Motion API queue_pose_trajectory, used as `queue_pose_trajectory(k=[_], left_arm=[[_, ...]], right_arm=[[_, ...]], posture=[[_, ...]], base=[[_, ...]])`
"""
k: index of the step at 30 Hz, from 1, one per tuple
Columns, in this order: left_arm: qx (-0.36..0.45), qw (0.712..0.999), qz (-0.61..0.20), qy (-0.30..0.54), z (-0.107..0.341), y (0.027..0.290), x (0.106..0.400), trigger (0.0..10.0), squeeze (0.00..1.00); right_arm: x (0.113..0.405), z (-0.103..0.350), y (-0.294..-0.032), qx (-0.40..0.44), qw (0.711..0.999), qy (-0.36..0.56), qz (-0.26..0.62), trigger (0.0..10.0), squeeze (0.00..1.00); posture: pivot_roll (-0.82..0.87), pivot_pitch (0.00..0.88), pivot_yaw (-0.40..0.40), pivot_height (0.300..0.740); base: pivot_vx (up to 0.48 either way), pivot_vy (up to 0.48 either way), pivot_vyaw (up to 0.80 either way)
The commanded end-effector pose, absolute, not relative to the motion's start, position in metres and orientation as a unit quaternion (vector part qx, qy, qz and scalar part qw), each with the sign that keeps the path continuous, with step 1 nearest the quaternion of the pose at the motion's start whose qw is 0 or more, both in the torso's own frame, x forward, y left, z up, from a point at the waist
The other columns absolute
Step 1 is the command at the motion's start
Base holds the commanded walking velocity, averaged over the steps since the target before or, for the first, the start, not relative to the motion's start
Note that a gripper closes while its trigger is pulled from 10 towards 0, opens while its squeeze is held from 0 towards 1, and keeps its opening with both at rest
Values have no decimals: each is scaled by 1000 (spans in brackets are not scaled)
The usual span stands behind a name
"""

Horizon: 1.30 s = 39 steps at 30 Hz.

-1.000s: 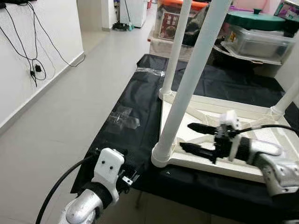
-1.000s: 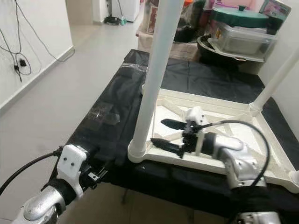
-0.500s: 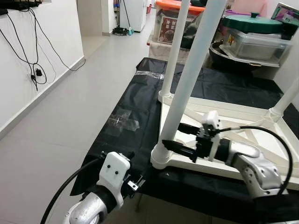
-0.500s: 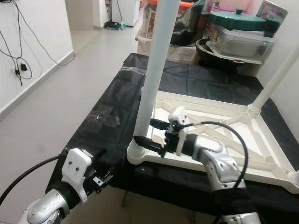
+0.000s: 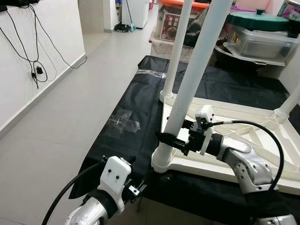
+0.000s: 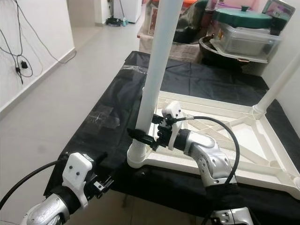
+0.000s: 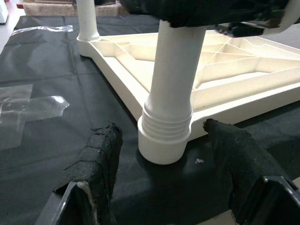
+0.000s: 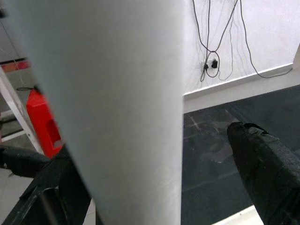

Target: Building children table

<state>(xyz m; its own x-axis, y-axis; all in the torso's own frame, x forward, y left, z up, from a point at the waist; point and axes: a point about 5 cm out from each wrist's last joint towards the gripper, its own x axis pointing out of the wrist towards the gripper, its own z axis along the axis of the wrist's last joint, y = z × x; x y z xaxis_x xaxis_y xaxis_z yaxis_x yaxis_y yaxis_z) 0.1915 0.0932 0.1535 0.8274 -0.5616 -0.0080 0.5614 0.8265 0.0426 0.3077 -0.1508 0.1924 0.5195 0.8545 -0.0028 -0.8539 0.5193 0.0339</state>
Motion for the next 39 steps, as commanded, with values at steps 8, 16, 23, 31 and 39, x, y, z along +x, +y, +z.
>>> queue_pose_trajectory(k=[8,16,23,31,39], left_arm=[[23,953,-304,2,152,91,187,10000,0],[23,952,-306,4,152,90,186,10000,0],[23,952,-306,5,152,89,186,10000,0],[22,951,-308,8,153,88,185,10000,0],[22,951,-307,9,153,88,185,10000,0]], right_arm=[[304,197,-142,23,856,5,516,10000,0],[303,197,-137,26,853,3,522,10000,0],[304,197,-134,27,853,2,521,10000,0],[312,192,-126,29,864,8,502,0,0],[315,189,-123,33,873,8,487,0,0]], posture=[[184,54,-139,740],[183,52,-141,740],[182,53,-142,740],[184,73,-149,740],[181,77,-151,740]], base=[[0,0,0],[0,0,0],[0,0,0],[0,0,0],[0,0,0]])
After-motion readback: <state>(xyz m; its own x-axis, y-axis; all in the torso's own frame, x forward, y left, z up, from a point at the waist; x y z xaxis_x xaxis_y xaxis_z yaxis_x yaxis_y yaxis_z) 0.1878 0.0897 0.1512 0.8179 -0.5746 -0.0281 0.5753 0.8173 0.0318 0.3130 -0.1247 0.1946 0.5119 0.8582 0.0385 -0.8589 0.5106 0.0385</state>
